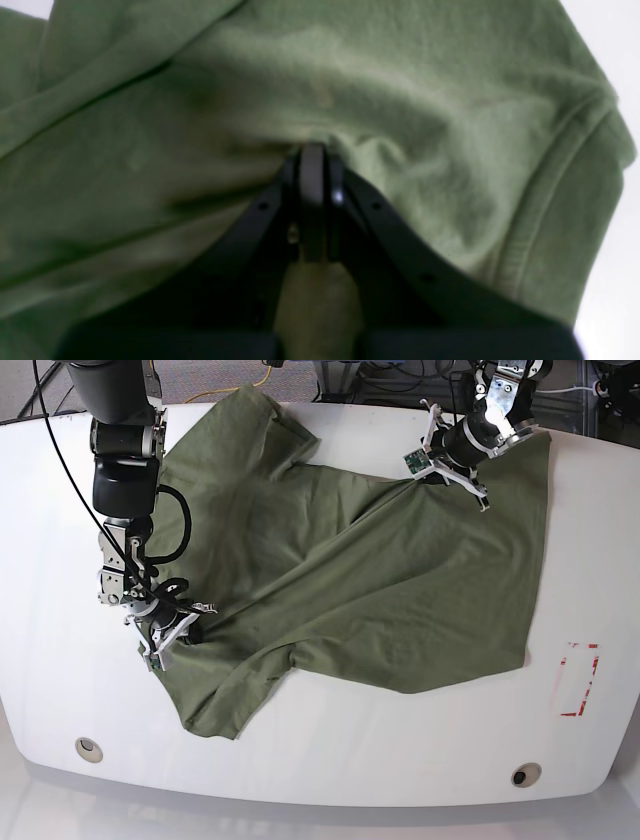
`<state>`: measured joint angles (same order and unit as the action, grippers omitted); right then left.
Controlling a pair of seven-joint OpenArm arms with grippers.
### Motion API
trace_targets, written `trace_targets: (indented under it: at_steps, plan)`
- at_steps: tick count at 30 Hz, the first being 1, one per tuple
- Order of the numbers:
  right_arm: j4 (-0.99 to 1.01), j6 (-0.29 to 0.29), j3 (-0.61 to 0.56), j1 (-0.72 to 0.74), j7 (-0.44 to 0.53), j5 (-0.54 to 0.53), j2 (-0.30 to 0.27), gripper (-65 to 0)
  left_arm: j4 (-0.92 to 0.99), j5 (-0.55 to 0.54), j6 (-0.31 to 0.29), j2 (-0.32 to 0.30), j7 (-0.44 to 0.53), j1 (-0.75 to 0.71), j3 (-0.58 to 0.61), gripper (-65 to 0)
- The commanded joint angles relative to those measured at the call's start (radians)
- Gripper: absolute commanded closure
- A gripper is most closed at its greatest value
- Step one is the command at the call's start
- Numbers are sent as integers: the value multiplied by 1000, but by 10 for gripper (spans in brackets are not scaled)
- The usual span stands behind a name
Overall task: Layout the t-shirt on the table in an organized manner, then fold the t-shirt properly
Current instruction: 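Drag the grasped shirt fabric with the left gripper toward the shirt's edge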
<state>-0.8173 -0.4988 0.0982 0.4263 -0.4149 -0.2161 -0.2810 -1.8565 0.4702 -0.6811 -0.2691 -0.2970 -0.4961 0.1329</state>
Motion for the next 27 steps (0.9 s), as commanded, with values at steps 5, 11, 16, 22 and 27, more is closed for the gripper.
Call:
trace_targets:
  at_steps: [5,11,16,22,27]
  plan:
    - [-7,-1,-1,19,-16,8,-8,-6,-5,6,-17,-3,-24,-51,18,0]
    - [-9,-1,-2,19,-16,8,-8,-19,-9,5,-17,-5,-24,-72,18,0]
    - [-12,1,-2,19,-16,8,-8,-238,-38,0,-17,-6,-24,-72,18,0]
    - [-14,7,4,18,-16,8,-10,-555,-58,-1,-17,-6,-24,-71,18,-92]
    - [-49,7,5,16,-16,8,-14,-614,-65,-3,-17,-6,-24,-66,18,-250]
